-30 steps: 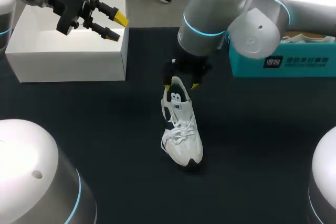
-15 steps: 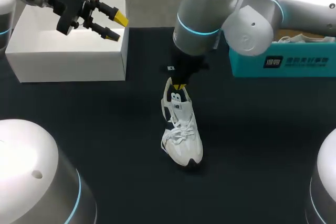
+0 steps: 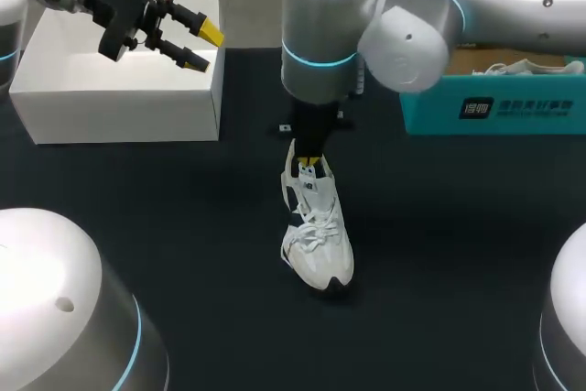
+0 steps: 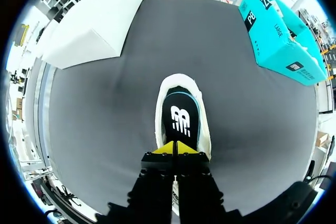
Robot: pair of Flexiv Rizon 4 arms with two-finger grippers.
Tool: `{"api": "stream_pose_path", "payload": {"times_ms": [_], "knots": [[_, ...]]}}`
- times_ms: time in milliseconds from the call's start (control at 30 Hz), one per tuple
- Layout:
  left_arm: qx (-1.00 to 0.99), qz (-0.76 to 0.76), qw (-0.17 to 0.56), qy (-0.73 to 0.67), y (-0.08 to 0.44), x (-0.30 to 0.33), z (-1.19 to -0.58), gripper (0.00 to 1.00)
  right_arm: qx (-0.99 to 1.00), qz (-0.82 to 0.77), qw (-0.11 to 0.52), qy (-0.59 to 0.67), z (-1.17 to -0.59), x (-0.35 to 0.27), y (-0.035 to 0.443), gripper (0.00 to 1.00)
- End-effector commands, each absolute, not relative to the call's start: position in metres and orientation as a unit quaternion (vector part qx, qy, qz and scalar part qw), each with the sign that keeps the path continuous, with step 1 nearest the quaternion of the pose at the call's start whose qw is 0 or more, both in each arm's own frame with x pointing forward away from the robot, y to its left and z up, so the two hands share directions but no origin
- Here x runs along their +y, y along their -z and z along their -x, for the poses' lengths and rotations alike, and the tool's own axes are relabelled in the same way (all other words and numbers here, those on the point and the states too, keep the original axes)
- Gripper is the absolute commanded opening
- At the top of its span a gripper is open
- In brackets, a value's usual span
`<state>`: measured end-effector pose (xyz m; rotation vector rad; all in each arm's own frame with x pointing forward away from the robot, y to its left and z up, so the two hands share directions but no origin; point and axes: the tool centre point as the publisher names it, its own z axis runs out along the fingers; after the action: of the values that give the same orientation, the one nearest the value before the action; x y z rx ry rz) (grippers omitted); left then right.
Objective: Take the shoe out of the shoebox, open the shoe tongue, remove and reinsert the insole, then place the shoe into the shoebox
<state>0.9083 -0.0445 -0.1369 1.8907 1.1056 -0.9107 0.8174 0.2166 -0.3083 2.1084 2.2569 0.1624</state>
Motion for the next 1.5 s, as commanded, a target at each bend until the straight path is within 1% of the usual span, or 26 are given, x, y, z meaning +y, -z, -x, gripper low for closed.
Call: {"api": "stream_pose_path", "payload": {"times_ms": [33,333,667,1200,1367,1500], "knots": [[0.432,-0.74,0.375,0.355,0.136,-0.044,-0.908,1.0,0.725,-0.687,0.03,-0.043,-0.818,0.223,0.319,0.0],[0.432,-0.74,0.375,0.355,0.136,-0.044,-0.908,1.0,0.711,-0.702,0.02,-0.006,-0.814,0.218,0.338,0.0],[0.432,-0.74,0.375,0.355,0.136,-0.044,-0.908,1.0,0.702,-0.712,-0.011,0.015,-0.811,0.217,0.366,0.0],[0.432,-0.74,0.375,0.355,0.136,-0.044,-0.908,1.0,0.686,-0.725,-0.032,0.049,-0.813,0.212,0.405,0.0],[0.432,-0.74,0.375,0.355,0.136,-0.044,-0.908,1.0,0.685,-0.726,-0.036,0.054,-0.812,0.21,0.408,0.0],[0.432,-0.74,0.375,0.355,0.136,-0.044,-0.908,1.0,0.687,-0.725,-0.013,0.048,-0.812,0.212,0.388,0.0]]}}
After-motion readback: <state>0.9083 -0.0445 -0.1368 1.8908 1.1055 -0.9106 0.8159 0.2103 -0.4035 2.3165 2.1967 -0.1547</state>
